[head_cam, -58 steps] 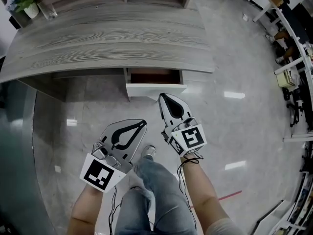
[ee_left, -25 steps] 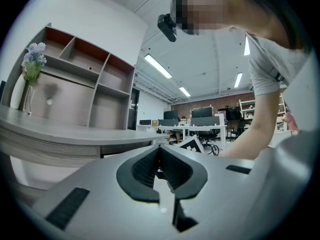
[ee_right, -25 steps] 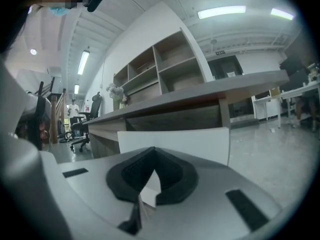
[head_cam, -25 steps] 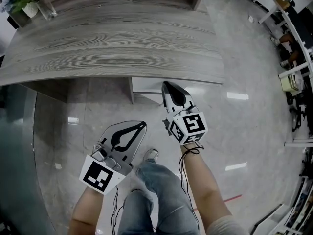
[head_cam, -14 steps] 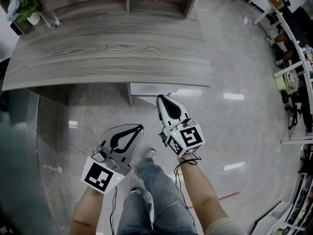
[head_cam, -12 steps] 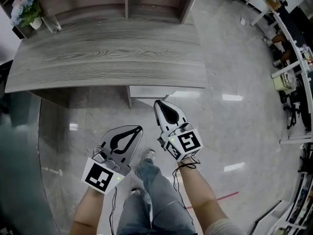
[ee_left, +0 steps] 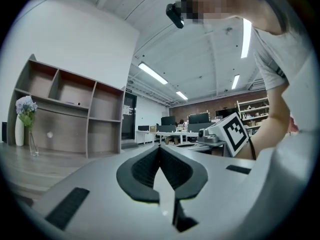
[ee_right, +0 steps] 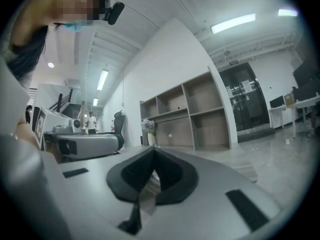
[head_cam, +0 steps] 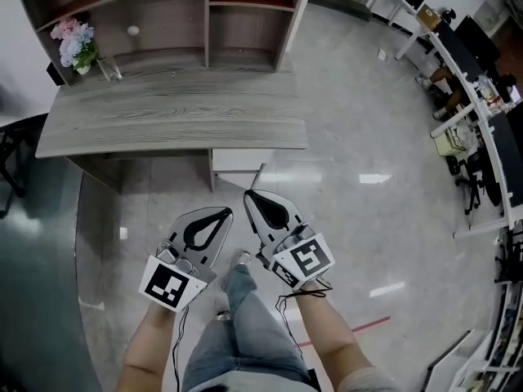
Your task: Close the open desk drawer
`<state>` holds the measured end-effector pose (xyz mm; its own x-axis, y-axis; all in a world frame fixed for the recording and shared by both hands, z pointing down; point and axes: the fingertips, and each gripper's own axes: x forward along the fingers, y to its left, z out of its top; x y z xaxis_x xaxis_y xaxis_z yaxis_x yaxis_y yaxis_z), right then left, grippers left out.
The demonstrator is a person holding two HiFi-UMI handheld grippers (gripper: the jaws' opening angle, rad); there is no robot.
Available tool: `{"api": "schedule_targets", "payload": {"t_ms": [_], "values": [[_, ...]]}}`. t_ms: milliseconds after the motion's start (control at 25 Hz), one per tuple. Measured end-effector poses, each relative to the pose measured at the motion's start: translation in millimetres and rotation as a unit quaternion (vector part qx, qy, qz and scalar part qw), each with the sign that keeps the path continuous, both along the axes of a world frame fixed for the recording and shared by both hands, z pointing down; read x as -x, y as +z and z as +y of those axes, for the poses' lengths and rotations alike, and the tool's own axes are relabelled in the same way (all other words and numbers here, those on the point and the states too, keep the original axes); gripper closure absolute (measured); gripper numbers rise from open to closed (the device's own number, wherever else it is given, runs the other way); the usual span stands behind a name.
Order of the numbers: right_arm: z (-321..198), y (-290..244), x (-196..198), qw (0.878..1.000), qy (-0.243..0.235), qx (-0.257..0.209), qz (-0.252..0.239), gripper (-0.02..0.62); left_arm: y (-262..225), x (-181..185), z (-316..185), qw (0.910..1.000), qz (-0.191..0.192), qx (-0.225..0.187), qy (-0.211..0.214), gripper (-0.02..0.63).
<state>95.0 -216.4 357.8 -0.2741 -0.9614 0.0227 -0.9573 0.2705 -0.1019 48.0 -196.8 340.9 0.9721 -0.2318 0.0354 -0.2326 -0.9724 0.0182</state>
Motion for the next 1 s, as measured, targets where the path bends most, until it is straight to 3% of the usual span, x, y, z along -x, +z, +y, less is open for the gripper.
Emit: {"api": "schedule_targets", "payload": {"t_ms": [520, 1000], "values": [[131.5, -103.7, 88.1, 0.998, -0.044, -0.041, 0.032, 0.588, -75.5, 62.1, 101.1, 0.9996, 0.019, -0.017, -0.013, 0.6], [177.8, -130.3, 129.2, 0.995, -0.078, -0.058, 0.026, 0.588, -107.7, 94.5, 151.3, 0.9989, 0.015, -0.03, -0.032, 0.6]]}}
